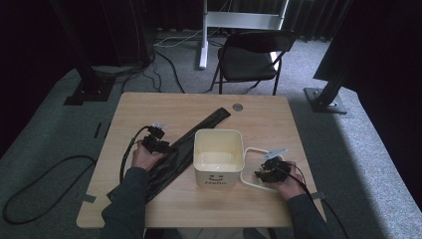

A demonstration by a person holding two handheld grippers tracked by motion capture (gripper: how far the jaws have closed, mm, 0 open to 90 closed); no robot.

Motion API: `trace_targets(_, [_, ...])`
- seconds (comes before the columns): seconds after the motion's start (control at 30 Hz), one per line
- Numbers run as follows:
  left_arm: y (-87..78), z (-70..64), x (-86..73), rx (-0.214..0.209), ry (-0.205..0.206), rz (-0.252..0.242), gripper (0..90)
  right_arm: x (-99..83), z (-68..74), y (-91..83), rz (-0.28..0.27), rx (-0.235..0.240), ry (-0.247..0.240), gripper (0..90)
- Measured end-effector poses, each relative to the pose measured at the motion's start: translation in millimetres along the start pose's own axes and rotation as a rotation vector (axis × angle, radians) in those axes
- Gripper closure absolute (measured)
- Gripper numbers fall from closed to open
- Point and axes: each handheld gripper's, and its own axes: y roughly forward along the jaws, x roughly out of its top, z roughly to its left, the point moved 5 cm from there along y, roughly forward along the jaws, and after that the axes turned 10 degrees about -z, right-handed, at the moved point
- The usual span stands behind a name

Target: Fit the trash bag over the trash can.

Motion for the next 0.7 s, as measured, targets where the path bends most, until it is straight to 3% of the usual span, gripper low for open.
trace_targets(0.2, [-1.5,2.9,-2.5,0.02,0.001,-0.012,45.6,0.3,0.6,0.4,-0.002,0.004,-0.001,53.5])
trace_targets(0.4, [0.7,4.2,-5.3,0.023,-0.001,0.011,43.4,0.2,0.6,0.4,-0.002,0.007,-0.001,53.5])
trace_targets(0.7, [1.2,-1.8,-8.1,-0.022,-0.004,0.016,42.0,-0.2,1.0,0.2,-0.002,0.016,0.002,53.0])
